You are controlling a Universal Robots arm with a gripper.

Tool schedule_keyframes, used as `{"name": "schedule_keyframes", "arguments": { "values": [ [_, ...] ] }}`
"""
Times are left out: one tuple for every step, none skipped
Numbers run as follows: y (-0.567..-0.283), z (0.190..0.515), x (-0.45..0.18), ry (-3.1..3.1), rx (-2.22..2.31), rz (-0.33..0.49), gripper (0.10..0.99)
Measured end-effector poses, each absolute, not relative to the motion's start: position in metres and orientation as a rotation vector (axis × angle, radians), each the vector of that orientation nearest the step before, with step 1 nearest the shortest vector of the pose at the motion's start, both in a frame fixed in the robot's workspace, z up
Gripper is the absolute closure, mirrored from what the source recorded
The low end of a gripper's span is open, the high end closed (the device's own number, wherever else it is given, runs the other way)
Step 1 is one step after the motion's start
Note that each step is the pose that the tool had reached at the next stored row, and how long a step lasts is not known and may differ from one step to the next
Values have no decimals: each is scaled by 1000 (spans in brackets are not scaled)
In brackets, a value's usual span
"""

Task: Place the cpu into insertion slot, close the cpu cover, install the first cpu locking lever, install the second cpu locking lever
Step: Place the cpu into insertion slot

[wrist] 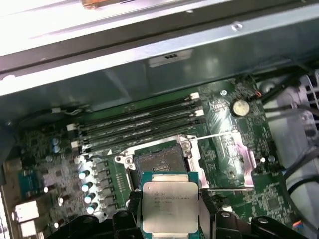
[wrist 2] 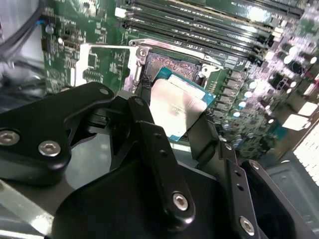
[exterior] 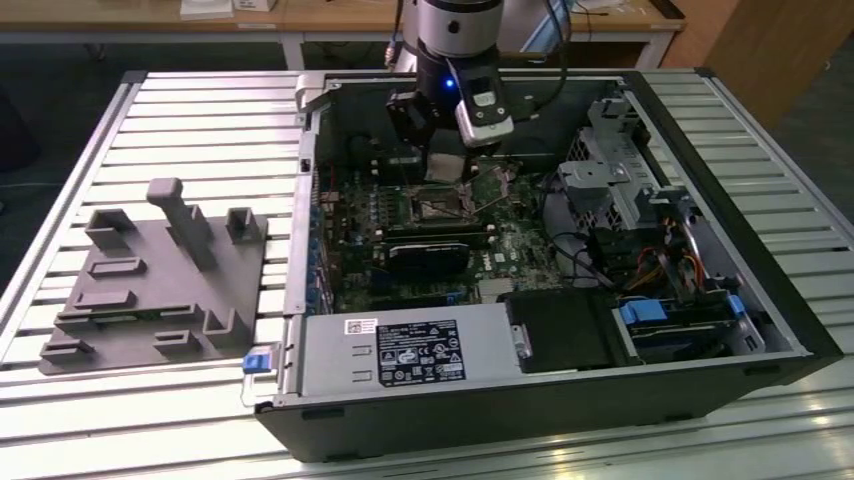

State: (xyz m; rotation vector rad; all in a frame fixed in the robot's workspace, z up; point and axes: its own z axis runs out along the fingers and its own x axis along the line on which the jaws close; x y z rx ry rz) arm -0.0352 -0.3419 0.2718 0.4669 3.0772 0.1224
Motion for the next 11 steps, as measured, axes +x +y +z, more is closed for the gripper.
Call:
{"name": "schedule_keyframes", "arguments": {
  "values": [
    [-342, 271, -35, 3072, 495, 122, 545],
    [-342, 271, -35, 3067, 524, 121, 545],
    [-342, 271, -35, 3061, 552, 121, 545],
    [-342, 271, -35, 3055, 579, 120, 545],
    [-342, 270, -35, 3049, 607, 119, 545],
    [-342, 270, -35, 3043, 634, 119, 545],
    [-342, 270, -35, 3036, 661, 118, 545],
    [-342, 270, -35, 3029, 690, 117, 545],
    [-342, 269, -35, 3022, 716, 116, 545],
    [-342, 269, -35, 3015, 744, 116, 545],
    [-342, 269, -35, 3008, 771, 115, 545]
  ]
}}
